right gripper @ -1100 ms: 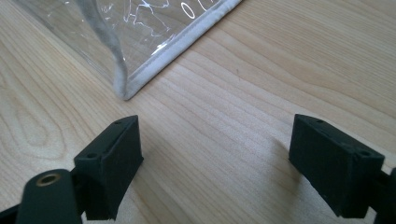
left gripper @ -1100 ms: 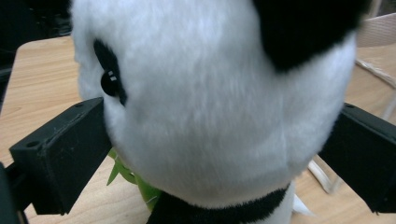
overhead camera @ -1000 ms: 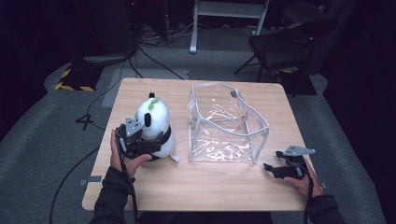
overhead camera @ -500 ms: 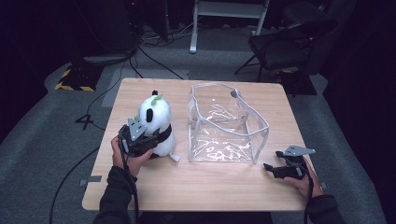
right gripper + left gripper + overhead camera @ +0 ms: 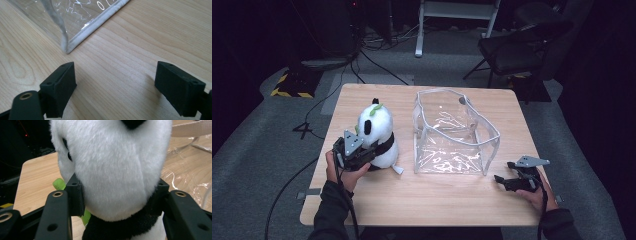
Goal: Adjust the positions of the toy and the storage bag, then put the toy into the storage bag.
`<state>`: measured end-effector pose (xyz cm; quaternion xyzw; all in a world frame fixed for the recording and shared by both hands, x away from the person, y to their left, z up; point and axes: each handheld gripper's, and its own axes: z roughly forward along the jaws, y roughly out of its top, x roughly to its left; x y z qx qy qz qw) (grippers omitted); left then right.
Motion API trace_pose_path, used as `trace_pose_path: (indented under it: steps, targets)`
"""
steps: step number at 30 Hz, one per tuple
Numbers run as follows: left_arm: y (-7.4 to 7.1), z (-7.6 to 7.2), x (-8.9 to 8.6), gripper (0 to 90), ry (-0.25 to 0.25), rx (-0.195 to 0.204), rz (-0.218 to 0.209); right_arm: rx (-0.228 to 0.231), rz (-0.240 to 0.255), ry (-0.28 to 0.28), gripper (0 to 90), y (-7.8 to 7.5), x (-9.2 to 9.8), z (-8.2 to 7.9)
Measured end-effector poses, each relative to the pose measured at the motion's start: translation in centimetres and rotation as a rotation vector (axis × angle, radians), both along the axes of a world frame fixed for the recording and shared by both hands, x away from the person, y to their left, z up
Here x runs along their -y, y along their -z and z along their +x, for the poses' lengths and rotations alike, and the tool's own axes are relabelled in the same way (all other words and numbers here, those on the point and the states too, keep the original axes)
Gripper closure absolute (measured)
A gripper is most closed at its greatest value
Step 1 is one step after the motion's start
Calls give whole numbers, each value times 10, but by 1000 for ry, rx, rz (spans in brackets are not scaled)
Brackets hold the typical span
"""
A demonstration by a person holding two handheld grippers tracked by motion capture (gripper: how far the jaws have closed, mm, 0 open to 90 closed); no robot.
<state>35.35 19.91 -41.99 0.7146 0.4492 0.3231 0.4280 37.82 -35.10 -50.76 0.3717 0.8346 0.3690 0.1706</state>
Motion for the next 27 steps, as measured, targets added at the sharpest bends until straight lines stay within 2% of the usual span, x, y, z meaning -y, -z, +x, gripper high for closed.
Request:
trace_pose_path:
  steps: [16,20,23,27]
  targets:
    - [3,-4,3,455,4,28,28,0,1,1,170,0,0,0]
    - [3,-4,3,457,6,32,21,0,0,0,170,0,0,0]
    - [4,-6,5,471,23,48,21,0,0,0,170,0,0,0]
    - [3,-7,9,486,11,66,32,0,0,0,171,0,0,0]
